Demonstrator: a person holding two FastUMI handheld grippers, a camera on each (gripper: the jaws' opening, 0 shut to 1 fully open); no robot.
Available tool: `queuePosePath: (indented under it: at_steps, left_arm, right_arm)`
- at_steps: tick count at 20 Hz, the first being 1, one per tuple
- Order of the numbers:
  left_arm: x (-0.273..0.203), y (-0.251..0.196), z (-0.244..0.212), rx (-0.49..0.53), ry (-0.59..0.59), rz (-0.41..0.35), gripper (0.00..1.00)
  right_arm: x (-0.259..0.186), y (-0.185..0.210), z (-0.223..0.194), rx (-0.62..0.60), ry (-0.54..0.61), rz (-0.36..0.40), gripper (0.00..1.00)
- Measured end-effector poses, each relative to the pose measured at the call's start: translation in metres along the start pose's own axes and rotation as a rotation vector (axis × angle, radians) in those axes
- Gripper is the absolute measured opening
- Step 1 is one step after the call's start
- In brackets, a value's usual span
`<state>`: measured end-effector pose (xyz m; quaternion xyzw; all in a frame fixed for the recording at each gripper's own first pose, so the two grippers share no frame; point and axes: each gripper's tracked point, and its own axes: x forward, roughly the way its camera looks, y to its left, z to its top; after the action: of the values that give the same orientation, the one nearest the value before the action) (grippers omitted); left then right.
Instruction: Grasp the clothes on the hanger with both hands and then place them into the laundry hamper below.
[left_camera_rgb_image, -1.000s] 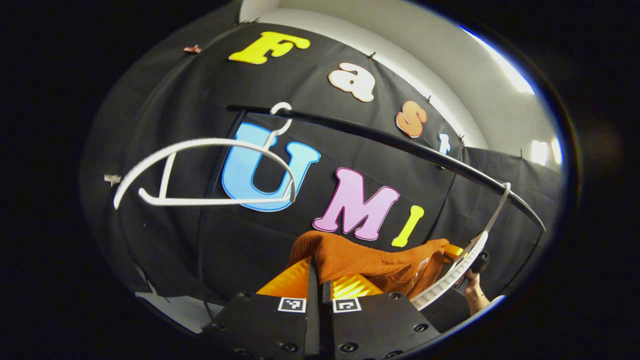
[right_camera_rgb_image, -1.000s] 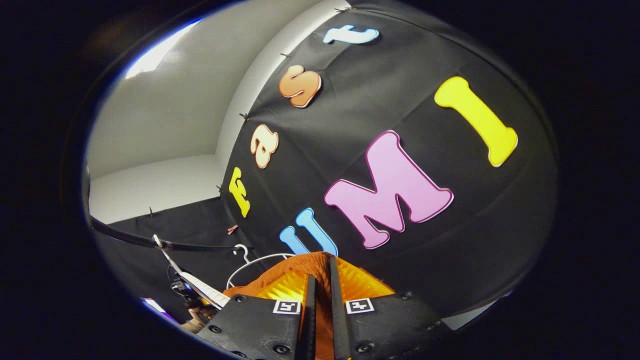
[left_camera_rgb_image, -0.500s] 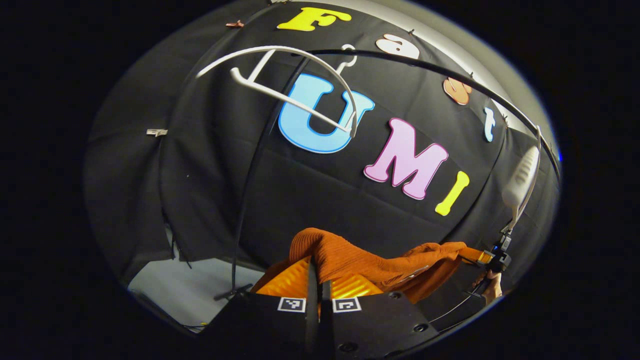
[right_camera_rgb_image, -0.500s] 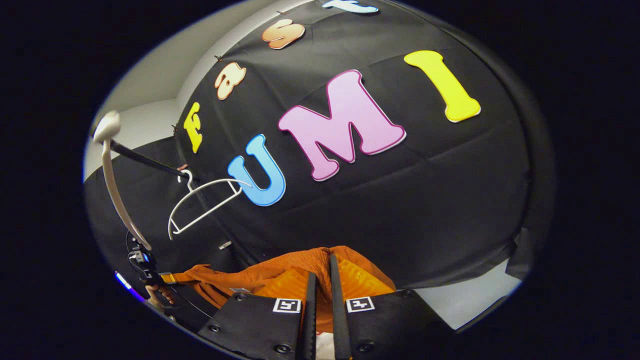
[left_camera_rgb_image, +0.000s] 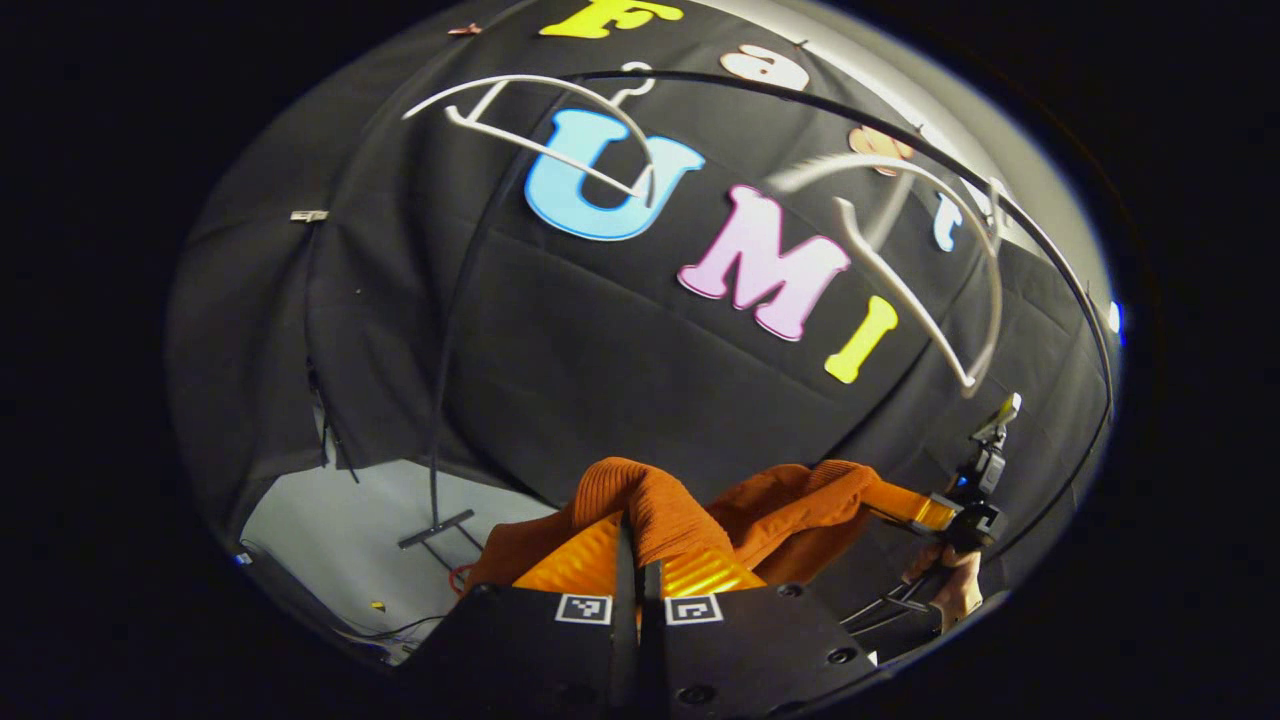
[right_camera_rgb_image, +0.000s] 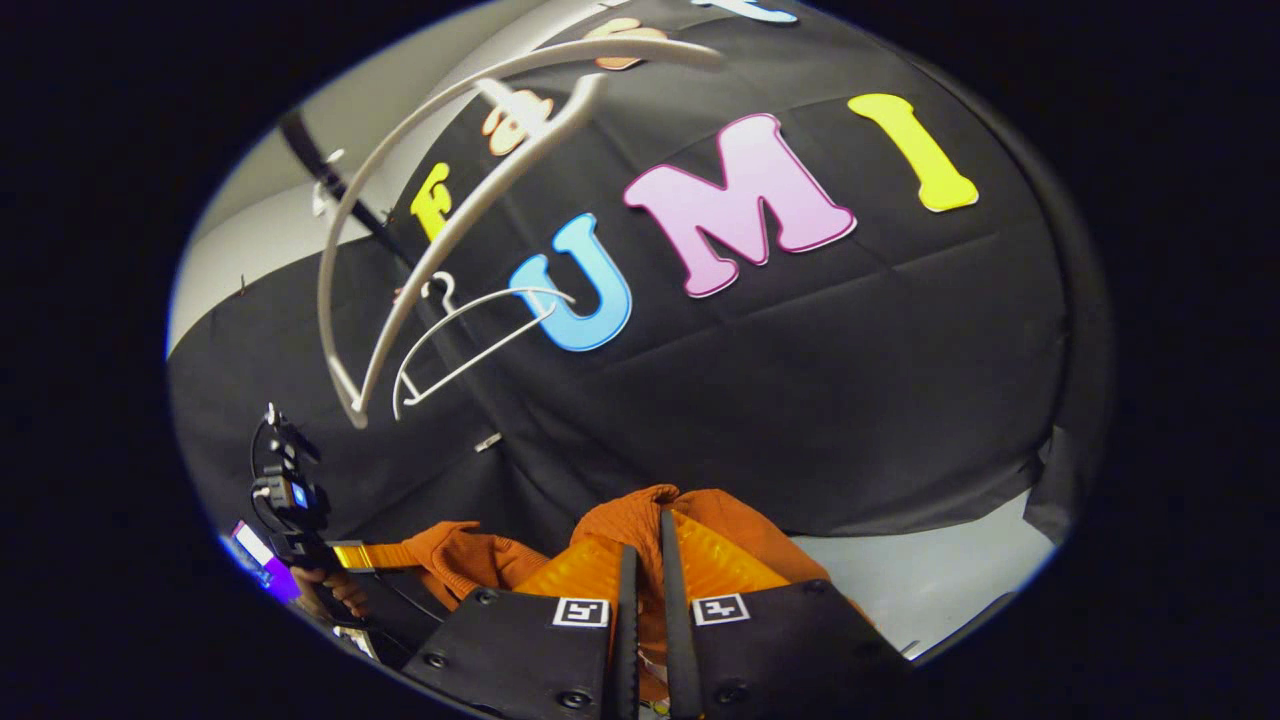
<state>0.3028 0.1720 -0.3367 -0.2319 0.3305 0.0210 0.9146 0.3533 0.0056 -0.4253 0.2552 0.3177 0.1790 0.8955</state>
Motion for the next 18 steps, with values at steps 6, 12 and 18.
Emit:
queuePosePath:
  at_steps: [6,12,18]
  left_arm:
    - [0.013,-0.058,-0.032,0.086,0.070,-0.081,0.05]
    - [0.035,-0.057,-0.077,0.179,0.156,0.001,0.05]
    - [0.053,-0.049,-0.104,0.208,0.209,0.090,0.05]
  right_arm:
    - [-0.019,0.051,-0.062,-0.117,0.123,0.014,0.16]
    - [-0.021,0.042,-0.113,-0.190,0.265,-0.107,0.16]
    - [-0.021,0.026,-0.145,-0.208,0.352,-0.195,0.16]
